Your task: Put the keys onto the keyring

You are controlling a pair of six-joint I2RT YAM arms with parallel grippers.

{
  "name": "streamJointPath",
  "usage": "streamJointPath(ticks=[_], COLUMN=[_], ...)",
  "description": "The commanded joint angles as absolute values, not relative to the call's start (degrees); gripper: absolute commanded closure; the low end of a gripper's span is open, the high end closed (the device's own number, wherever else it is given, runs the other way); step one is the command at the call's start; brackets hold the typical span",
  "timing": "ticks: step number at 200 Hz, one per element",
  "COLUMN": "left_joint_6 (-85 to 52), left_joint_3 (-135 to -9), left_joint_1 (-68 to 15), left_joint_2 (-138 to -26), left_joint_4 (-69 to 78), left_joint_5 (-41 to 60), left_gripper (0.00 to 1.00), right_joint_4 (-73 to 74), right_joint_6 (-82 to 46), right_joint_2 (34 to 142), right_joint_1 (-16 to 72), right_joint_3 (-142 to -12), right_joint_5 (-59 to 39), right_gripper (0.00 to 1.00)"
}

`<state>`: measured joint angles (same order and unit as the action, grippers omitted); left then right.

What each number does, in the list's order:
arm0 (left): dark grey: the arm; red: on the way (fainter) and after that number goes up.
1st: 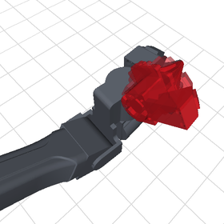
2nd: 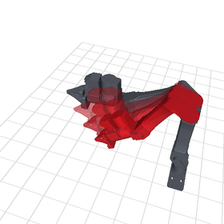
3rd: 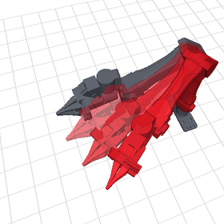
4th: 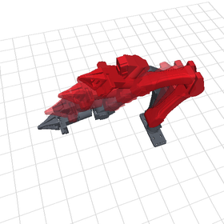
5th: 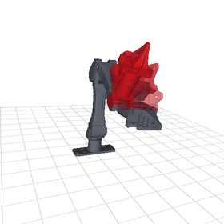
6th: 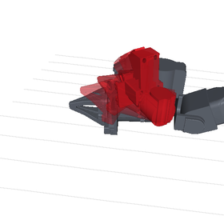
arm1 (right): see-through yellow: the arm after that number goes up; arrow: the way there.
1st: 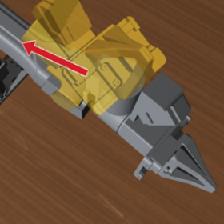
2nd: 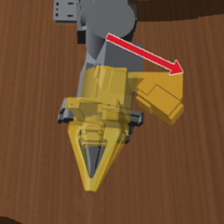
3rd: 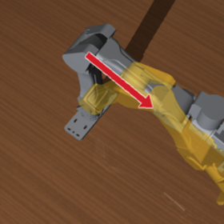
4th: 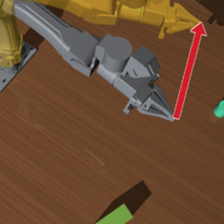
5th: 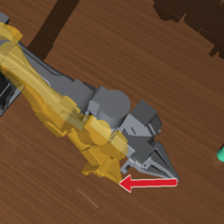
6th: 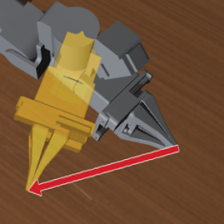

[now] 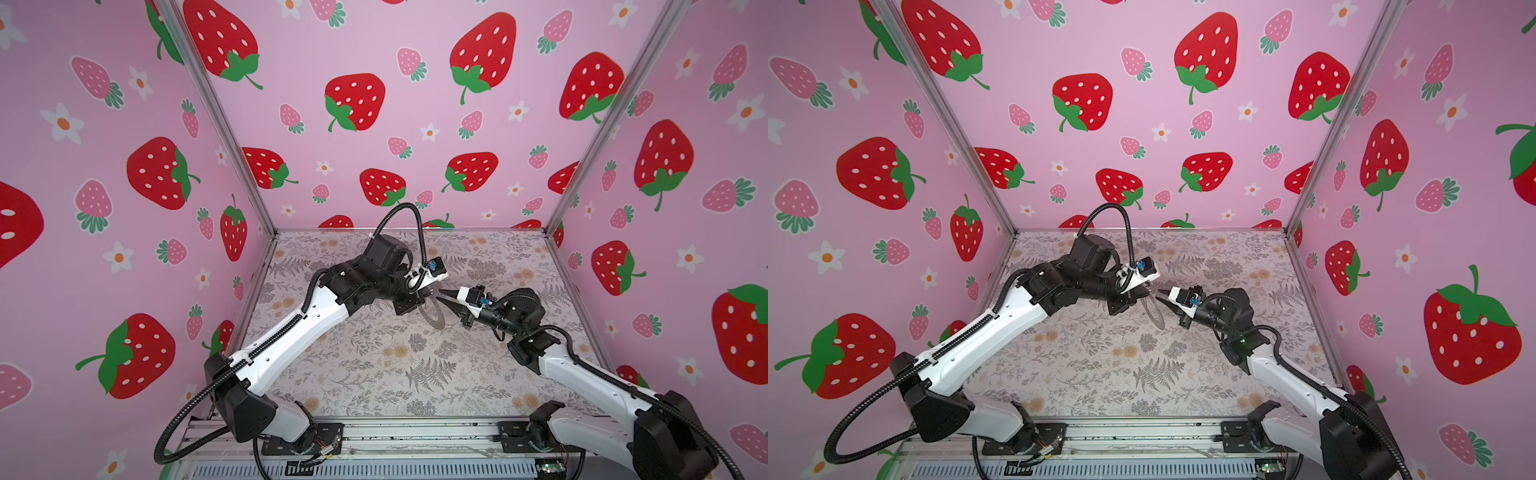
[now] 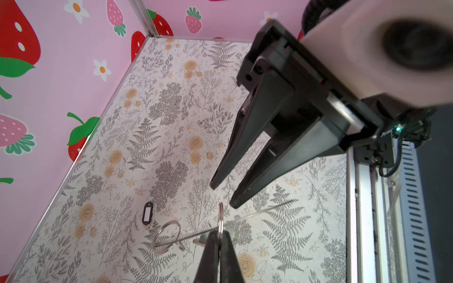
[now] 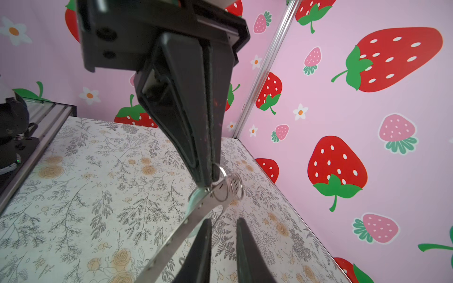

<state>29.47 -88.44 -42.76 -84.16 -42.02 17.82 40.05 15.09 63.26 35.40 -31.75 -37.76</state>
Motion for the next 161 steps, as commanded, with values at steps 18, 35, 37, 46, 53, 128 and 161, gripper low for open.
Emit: streamJointPath(ticks=[18, 35, 37, 46, 53, 128, 161], left_joint_6=[32.9, 33.4, 33.5, 33.5, 33.5, 34.6, 35.2], left_joint_3=[-93.5, -93.9, -93.9, -93.9, -93.8, -94.4, -95.1], left_joint_1=[-44.0, -44.6, -44.7, -44.8, -44.8, -46.4, -46.7], left_joint_2=[-85.2, -85.5, -85.6, -85.6, -85.7, -86.6, -87.0], left_joint_4=[-47.1, -47.5, -47.4, -47.1, -47.0, -47.1, -47.3], left_joint_5=[15.9, 16.0, 16.0, 16.2, 16.4, 16.7, 16.8], left_gripper=[1.0, 1.0, 1.0, 1.0, 1.0, 1.0, 1.0], right_joint_4=[43.3, 43.1, 43.1, 43.1, 43.2, 45.0, 42.3], right_joint_6=[15.1, 15.2, 15.2, 14.9, 14.7, 12.7, 13.9], right_joint_2=[62.5, 62.8, 62.8, 63.1, 63.3, 64.3, 65.1], right_joint_1=[35.6, 35.6, 35.6, 35.7, 35.7, 36.0, 36.0], right_joint_3=[-33.0, -33.3, -33.4, -33.6, -33.8, -33.6, -34.1], right_joint_5=[-41.5, -41.2, -41.3, -42.0, -42.6, -42.5, -42.8], right_gripper=[0.8, 0.8, 0.8, 0.8, 0.8, 0.86, 0.94])
